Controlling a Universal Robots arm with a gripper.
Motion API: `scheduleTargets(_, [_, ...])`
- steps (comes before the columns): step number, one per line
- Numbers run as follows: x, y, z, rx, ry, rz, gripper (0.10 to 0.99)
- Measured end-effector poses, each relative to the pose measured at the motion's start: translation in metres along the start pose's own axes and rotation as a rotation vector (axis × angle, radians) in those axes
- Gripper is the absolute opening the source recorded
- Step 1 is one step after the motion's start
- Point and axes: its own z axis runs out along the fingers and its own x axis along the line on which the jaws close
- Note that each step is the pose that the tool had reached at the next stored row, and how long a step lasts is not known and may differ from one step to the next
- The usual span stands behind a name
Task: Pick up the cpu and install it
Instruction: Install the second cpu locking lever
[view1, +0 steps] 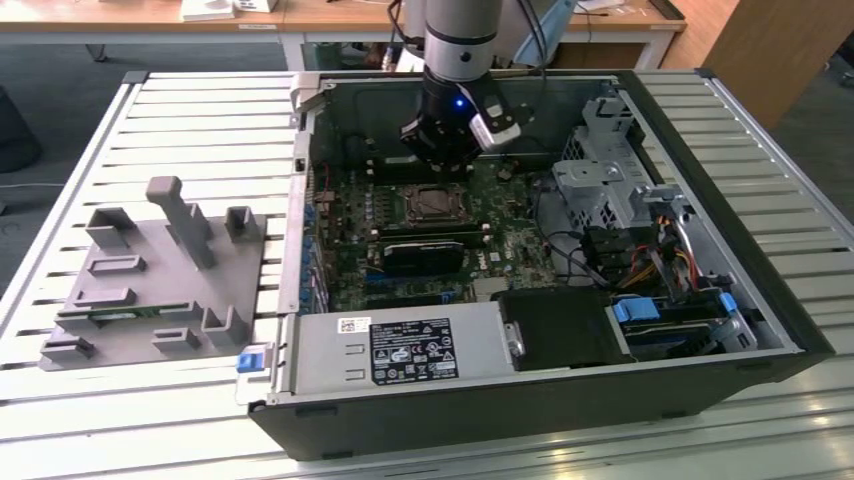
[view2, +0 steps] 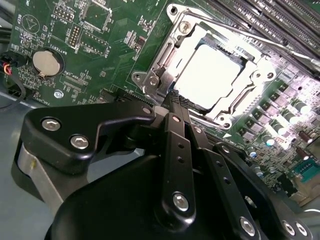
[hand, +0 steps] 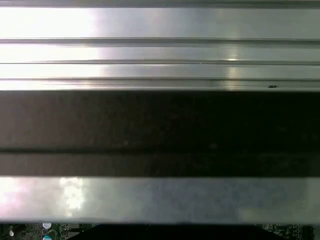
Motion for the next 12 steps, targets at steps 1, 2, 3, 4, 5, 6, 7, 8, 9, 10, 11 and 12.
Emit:
scheduleTargets(1, [0.0000, -0.0006, 0.0000, 0.000, 0.0000, 0.000, 0.106])
scheduleTargets(2, [0.0000, -0.0013, 0.0000, 0.000, 0.0000, 0.000, 0.106])
scheduleTargets(3, [0.0000, -0.0019, 0.0000, 0.000, 0.0000, 0.000, 0.106])
scheduleTargets(4, [-0.0001, -0.0025, 0.0000, 0.000, 0.0000, 0.000, 0.106])
scheduleTargets(5, [-0.0001, -0.0034, 0.0000, 0.000, 0.0000, 0.000, 0.106])
scheduleTargets(6, [-0.0001, -0.0042, -0.0001, 0.000, 0.0001, 0.000, 0.106])
scheduleTargets(7, [-0.0001, -0.0049, -0.0001, 0.000, 0.0001, 0.000, 0.106])
scheduleTargets(8, [-0.0001, -0.0055, -0.0001, 0.000, 0.0000, 0.000, 0.106])
scheduleTargets(9, [-0.0001, -0.0060, -0.0001, 0.000, 0.0000, 0.000, 0.106])
scheduleTargets(10, [-0.0001, -0.0063, 0.0000, 0.000, 0.0000, 0.000, 0.106])
scheduleTargets(11, [-0.0001, -0.0068, -0.0001, 0.000, 0.0000, 0.000, 0.106])
scheduleTargets(12, [-0.0001, -0.0071, -0.0001, 0.000, 0.0000, 0.000, 0.106])
